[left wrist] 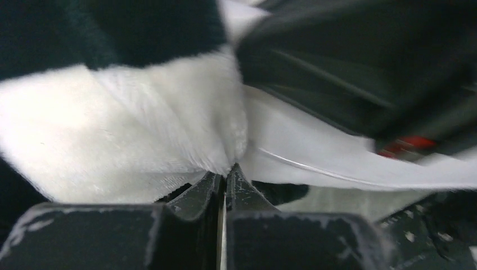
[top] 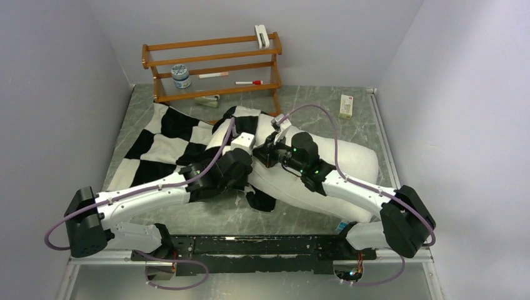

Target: Put the pillow into the pillowcase

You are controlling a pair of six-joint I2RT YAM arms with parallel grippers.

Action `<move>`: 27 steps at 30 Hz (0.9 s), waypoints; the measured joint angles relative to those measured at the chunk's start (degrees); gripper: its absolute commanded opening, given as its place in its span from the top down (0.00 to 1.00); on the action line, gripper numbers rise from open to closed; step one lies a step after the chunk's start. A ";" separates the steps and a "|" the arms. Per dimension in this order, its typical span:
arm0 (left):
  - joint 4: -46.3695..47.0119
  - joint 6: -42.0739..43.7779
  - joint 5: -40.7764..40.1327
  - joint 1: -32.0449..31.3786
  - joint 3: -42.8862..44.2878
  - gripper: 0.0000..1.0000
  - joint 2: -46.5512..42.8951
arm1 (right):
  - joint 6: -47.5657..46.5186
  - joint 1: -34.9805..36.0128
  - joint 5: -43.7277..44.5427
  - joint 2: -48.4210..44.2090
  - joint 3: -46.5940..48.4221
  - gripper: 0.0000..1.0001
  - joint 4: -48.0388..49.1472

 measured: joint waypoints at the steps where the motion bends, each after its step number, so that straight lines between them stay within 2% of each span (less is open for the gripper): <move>1: 0.52 0.22 0.57 -0.92 0.20 0.95 -0.31 | 1.05 -0.04 0.13 0.07 -0.74 1.00 1.55; 3: 3.61 0.11 2.69 -2.82 -0.33 0.95 -1.68 | 3.76 -0.26 0.48 0.90 -2.36 1.00 6.03; 7: 14.86 -2.43 6.91 -4.00 -7.56 0.95 -4.81 | 8.37 -0.42 1.25 4.24 -2.97 1.00 12.46; 12: 22.80 -5.46 10.36 -4.00 -12.44 0.95 -3.10 | 10.36 -0.24 0.87 4.98 -4.68 1.00 14.69; 13: 23.19 -5.75 10.54 -4.00 -12.55 0.93 -3.06 | 10.23 -0.20 0.87 4.94 -4.85 0.97 14.69; 17: 23.12 -7.04 10.71 -4.04 -12.52 0.65 -3.06 | 8.70 0.17 1.57 2.93 -4.94 0.68 11.34; 18: 22.80 -7.21 10.71 -4.17 -12.37 0.60 -3.06 | 8.04 0.20 2.05 1.70 -4.90 0.55 9.27; 20: 20.90 -7.37 10.64 -4.55 -11.39 0.52 -3.06 | 6.51 0.44 3.17 -1.16 -4.22 0.39 4.04; 23: 16.35 -6.75 9.92 -4.96 -7.87 0.44 -3.26 | 3.34 0.09 5.05 -5.60 -0.39 0.27 -5.92; 27: 9.40 -5.31 7.63 -5.16 -0.81 0.38 -4.85 | -0.09 -3.63 5.68 -8.98 7.21 0.17 -15.93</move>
